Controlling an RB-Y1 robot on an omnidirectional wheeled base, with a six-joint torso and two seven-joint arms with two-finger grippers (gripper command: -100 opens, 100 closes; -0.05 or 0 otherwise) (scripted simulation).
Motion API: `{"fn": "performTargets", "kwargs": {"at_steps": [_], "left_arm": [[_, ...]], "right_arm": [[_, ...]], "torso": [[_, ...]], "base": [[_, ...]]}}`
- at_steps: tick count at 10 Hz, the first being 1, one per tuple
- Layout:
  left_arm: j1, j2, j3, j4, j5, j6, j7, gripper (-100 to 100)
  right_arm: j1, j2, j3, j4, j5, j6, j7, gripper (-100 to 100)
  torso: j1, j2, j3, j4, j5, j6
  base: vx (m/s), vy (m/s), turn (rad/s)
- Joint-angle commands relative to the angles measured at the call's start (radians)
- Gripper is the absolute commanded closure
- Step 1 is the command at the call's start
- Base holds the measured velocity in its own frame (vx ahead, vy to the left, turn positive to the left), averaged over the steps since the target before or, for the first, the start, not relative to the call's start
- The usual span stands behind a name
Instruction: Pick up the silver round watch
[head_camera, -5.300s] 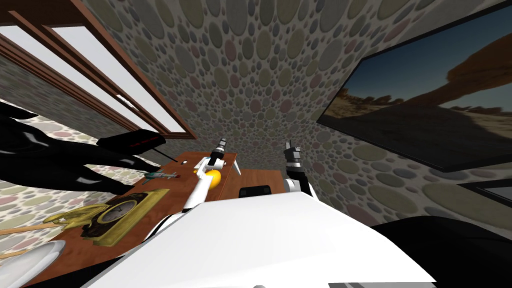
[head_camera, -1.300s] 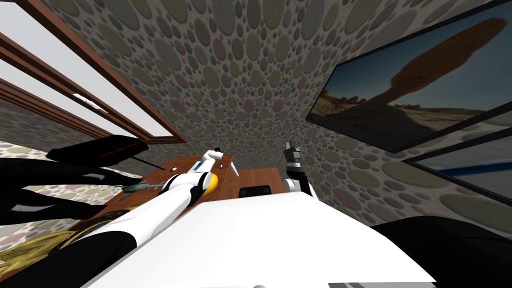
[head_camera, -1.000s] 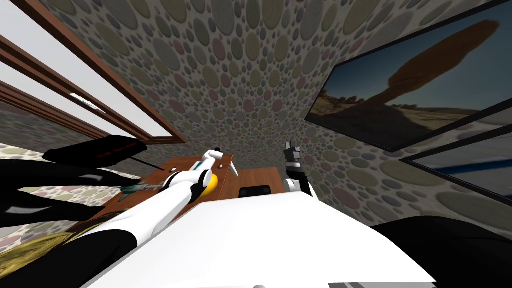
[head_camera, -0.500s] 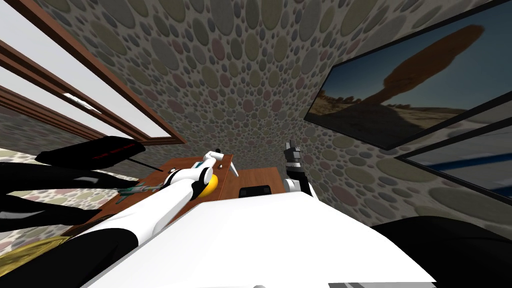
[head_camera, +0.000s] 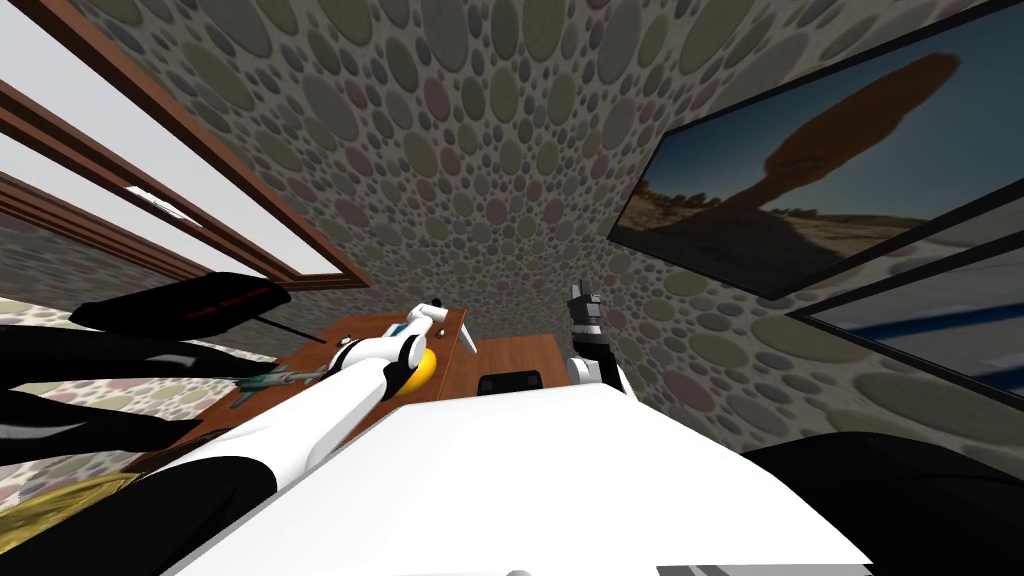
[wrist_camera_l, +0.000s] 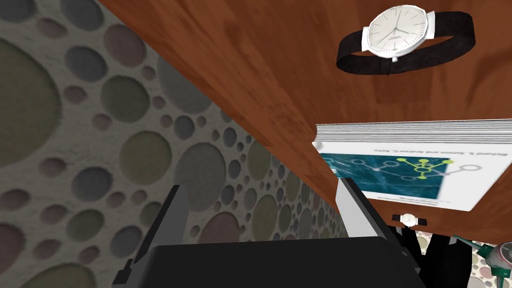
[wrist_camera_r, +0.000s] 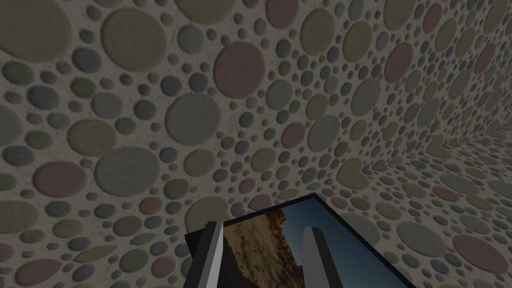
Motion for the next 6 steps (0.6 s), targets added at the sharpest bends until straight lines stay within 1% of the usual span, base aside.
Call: {"fn": "performTargets", "kwargs": {"at_steps": [1,2,3,4,5,6], "left_arm": [[-0.024,0.005,-0.004,0.05,-0.011,-0.022,0.015,-100],[-0.024,0.005,-0.004,0.067,-0.011,-0.022,0.015,-100],[-0.043,0.002,0.006,0.096,-0.02,-0.003,0.011,-100],[-0.043,0.002,0.006,0.11,-0.02,-0.003,0.011,-100],[-0.059,-0.002,0.016,0.168,-0.029,0.014,0.008,-100],[-0.059,-0.002,0.016,0.181,-0.029,0.014,0.008,-100]], "right_arm": [[0.0,0.0,0.0,0.0,0.0,0.0,0.0,0],[0.0,0.0,0.0,0.0,0.0,0.0,0.0,0],[0.0,0.0,0.0,0.0,0.0,0.0,0.0,0],[0.0,0.0,0.0,0.0,0.0,0.0,0.0,0],[0.0,0.0,0.0,0.0,0.0,0.0,0.0,0],[0.0,0.0,0.0,0.0,0.0,0.0,0.0,0]], "torso": [[0.0,0.0,0.0,0.0,0.0,0.0],[0.0,0.0,0.0,0.0,0.0,0.0],[0.0,0.0,0.0,0.0,0.0,0.0],[0.0,0.0,0.0,0.0,0.0,0.0],[0.0,0.0,0.0,0.0,0.0,0.0],[0.001,0.0,0.0,0.0,0.0,0.0]], "base": [[0.0,0.0,0.0],[0.0,0.0,0.0],[-0.004,0.007,-0.032],[-0.006,0.01,-0.019],[-0.004,0.014,-0.032],[-0.003,0.015,-0.018]]}}
